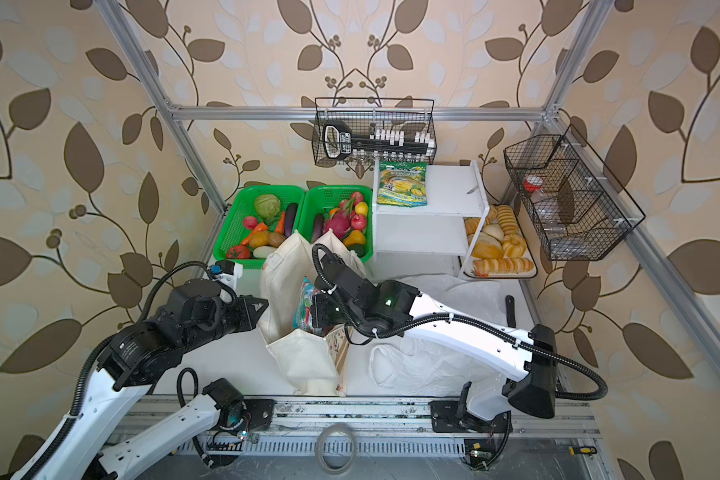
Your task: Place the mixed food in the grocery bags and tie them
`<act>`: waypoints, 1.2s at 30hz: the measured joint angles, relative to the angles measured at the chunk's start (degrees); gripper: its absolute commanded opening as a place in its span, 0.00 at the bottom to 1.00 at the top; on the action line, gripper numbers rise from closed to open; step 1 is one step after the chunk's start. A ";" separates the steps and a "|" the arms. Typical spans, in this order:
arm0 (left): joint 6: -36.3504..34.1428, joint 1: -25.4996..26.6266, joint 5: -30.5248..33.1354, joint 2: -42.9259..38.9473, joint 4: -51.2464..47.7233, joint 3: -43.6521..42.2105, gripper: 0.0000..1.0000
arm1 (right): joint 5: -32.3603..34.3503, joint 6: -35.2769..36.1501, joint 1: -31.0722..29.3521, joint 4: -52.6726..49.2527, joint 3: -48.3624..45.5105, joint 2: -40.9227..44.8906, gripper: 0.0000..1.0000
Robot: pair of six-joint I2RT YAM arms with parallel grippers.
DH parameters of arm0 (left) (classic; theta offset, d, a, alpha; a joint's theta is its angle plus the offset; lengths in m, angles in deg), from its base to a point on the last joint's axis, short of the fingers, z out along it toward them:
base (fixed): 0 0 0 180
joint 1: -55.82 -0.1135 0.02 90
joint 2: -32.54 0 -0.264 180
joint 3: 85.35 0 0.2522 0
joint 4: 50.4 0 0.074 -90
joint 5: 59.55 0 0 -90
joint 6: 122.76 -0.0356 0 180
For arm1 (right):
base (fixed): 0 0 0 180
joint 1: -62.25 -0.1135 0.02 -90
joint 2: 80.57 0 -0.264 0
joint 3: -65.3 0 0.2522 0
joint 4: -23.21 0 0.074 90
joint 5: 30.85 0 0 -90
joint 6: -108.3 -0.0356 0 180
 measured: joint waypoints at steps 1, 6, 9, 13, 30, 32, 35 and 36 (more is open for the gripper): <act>0.00 0.00 0.02 -0.02 -0.02 0.00 0.07 | -0.46 -0.63 -0.39 0.37 -0.15 0.07 0.09; 0.02 0.00 0.09 -0.24 -0.04 0.00 0.06 | -2.82 -1.07 -0.92 -0.74 -1.38 1.57 0.26; 0.00 0.00 0.11 -0.22 0.26 0.00 0.06 | -3.82 0.70 -0.76 -3.10 -1.22 2.89 0.42; -0.02 0.00 0.33 -0.13 0.26 0.00 0.06 | -3.76 3.30 0.17 -6.14 -0.48 5.07 0.51; -0.02 0.00 1.20 -0.13 0.26 0.00 0.01 | 3.41 6.93 18.56 -1.68 -8.98 23.08 0.61; -0.02 0.00 1.25 -0.13 0.26 0.00 0.01 | -0.48 5.75 20.57 0.74 -12.94 22.47 0.62; -0.02 0.00 1.42 -0.13 0.24 0.00 0.00 | -4.46 5.18 19.78 1.88 -15.89 18.88 0.63; -0.02 0.00 1.49 -0.13 0.24 0.00 0.00 | -5.35 5.25 19.02 2.14 -15.89 17.31 0.63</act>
